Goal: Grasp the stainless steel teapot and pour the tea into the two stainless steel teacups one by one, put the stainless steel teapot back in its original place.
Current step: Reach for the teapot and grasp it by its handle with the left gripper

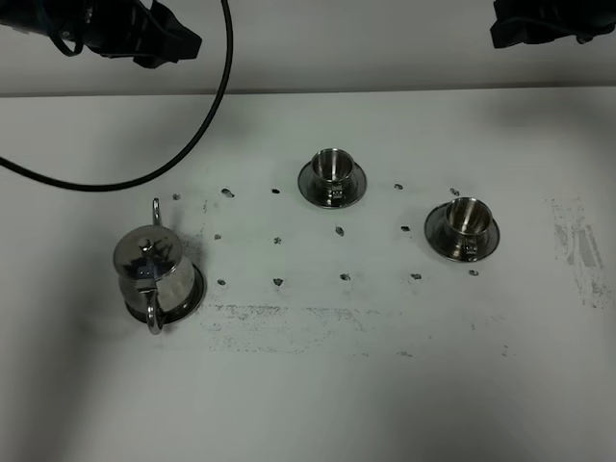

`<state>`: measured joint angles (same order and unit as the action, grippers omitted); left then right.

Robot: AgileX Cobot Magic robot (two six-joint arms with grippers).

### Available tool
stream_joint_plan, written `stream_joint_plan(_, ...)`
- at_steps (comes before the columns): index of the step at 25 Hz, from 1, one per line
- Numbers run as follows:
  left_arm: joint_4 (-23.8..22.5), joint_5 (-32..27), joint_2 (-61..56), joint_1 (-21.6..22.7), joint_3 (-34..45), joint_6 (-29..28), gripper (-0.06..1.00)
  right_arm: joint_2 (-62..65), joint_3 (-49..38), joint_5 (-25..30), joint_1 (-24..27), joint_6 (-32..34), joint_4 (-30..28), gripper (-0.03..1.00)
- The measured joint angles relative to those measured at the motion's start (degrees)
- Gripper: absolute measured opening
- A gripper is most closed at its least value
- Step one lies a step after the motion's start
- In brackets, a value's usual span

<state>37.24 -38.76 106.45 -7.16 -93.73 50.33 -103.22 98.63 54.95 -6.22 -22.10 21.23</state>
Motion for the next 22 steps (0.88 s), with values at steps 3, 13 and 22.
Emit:
stream_joint_plan(3,2.71,5.74,-4.00,0.00,7.70,3.72,0.50,7.44,-10.44,-5.23,0.00,-0.50,0.00,0.48)
stream_joint_plan(13,8.85,20.69,-13.45,-0.19,22.30,10.05,0.50,34.42,-34.72,-9.99,0.00,1.48,0.00,0.48)
stream_joint_plan(22,8.91,23.31,-15.71,-0.45,24.17,10.32,0.50,59.43,-48.80,-3.82,0.00,2.04,2.76,0.48)
